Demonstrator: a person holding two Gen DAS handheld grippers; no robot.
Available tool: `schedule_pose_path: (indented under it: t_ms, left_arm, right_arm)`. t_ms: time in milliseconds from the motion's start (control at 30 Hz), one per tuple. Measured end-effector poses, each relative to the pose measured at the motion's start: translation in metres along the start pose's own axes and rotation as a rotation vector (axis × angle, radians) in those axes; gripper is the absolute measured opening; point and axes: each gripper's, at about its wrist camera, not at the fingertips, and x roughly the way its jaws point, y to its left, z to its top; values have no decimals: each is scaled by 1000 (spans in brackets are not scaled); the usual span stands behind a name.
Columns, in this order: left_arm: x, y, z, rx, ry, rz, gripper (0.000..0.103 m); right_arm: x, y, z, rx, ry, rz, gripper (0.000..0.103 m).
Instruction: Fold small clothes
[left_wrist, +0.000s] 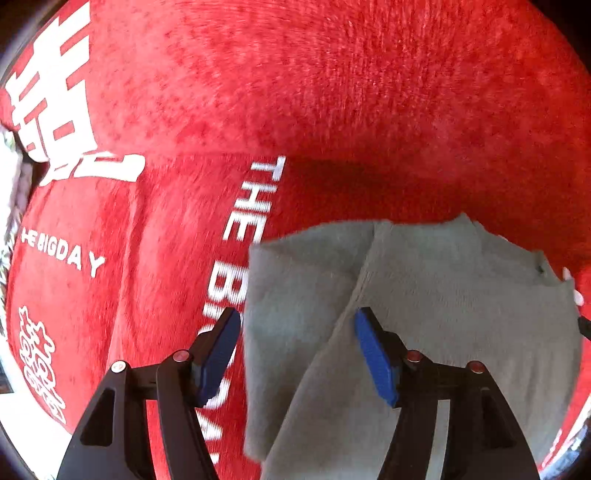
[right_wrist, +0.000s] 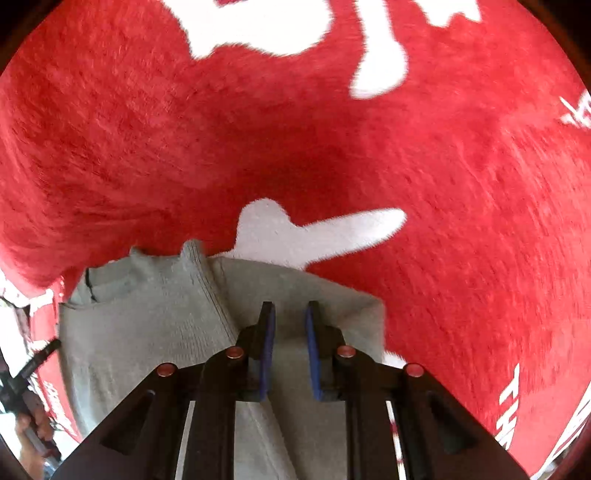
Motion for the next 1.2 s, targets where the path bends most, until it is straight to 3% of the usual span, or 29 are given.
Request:
schedule_pose_path:
  t_ms: [100,233,367,467,567,633,700,767,800,833,900,933,1067,1200]
  left_arm:
    - [-10,12,-21,-12,41,-68,66]
    - [-19,32,-58,-14,102,-128,66]
    - [-20,47,-93,-7,146,-116,66]
    - [-17,50,-111,-1,180,-160,66]
    - [-11,52,-124,27,200,-197,66]
    - [-9,52,-129,37,215,-231,66]
    - [-6,55,-132,35,234,-272,66]
    - [-6,58,-136,53,237,-320,52]
    - [-6,58,-137,81,242,-330,29]
    - [-3,59,-137,113,251,-326,21]
    - [-8,57,-135,164,249,-359,11]
    - [-10,56,-130,181,245,-369,11]
    - [-23,58,-131,249,205,-396,11]
    - [-2,62,-141,281,225,-344,11]
  right_arm:
    - [-21,-2,-16,9,3,70,23]
    - [-40,16,-55,-15,60,220,58]
    - [-29,56,-109,13,215,432,59]
    - [-6,90,-156,52,360,585,59]
    - [30,112,-208,167,482,633,59]
    - [48,119,-229,254,494,643,59]
    - [54,123,-242,360,433,681,59]
    - [59,127,-250,436,391,695,59]
    - [63,128,-255,485,379,697,59]
    - [66,128,-260,529,373,703,56]
    - [68,127,-265,609,347,718,15]
    - [66,124,-263,614,342,707,8]
    - [39,124,-259,504,282,667,8]
    - [40,131,-265,379,283,532,7]
